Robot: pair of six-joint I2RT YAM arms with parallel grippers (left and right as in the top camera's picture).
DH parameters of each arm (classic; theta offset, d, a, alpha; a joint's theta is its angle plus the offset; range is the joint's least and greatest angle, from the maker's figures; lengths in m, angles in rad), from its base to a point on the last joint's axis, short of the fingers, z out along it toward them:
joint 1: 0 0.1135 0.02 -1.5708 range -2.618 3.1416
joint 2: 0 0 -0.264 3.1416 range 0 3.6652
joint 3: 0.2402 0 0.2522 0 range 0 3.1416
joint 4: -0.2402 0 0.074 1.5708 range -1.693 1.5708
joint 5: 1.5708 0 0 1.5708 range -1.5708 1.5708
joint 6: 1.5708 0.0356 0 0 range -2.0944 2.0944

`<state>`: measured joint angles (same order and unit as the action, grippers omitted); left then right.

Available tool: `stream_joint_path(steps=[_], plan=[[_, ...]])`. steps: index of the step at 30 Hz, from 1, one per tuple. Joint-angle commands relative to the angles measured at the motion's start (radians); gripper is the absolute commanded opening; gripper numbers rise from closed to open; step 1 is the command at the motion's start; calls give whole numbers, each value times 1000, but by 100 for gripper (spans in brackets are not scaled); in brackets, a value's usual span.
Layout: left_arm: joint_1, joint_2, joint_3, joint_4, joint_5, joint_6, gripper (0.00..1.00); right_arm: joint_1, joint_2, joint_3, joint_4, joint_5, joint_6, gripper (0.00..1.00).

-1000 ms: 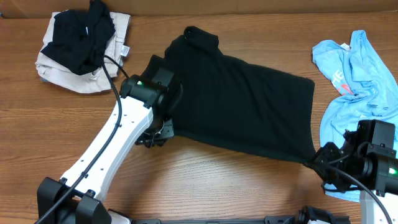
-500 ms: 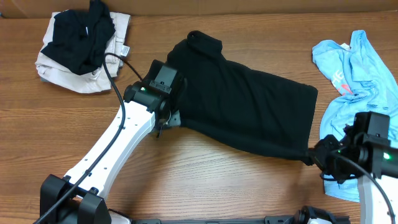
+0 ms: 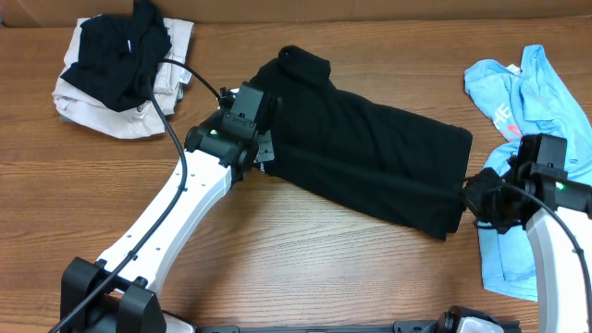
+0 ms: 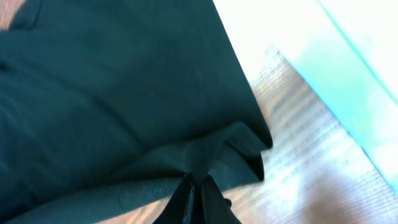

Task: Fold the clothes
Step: 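Grasp the t-shirt's near edge with both grippers and fold it upward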

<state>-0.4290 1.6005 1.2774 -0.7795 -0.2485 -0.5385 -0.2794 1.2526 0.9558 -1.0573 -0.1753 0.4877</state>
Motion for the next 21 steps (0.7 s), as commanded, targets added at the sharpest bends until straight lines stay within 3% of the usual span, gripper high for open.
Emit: stream_joint_path(steps=[1, 11, 16, 18, 19, 21], plan=[[-2, 49, 0, 31, -32, 42, 4, 5, 39, 2, 50, 18, -23, 4], [-2, 176, 1, 132, -32, 64, 8, 6, 196, 0, 197, 18, -39, 4], [-2, 206, 1, 189, -31, 64, 18, 5, 272, 0, 272, 18, -43, 4], [-2, 212, 1, 194, -31, 64, 36, 6, 288, 1, 290, 18, -43, 16], [-2, 212, 0, 194, -32, 64, 48, 5, 294, 1, 296, 18, -43, 29], [-2, 212, 1, 195, -32, 68, 72, 5, 297, 1, 304, 18, -43, 68]])
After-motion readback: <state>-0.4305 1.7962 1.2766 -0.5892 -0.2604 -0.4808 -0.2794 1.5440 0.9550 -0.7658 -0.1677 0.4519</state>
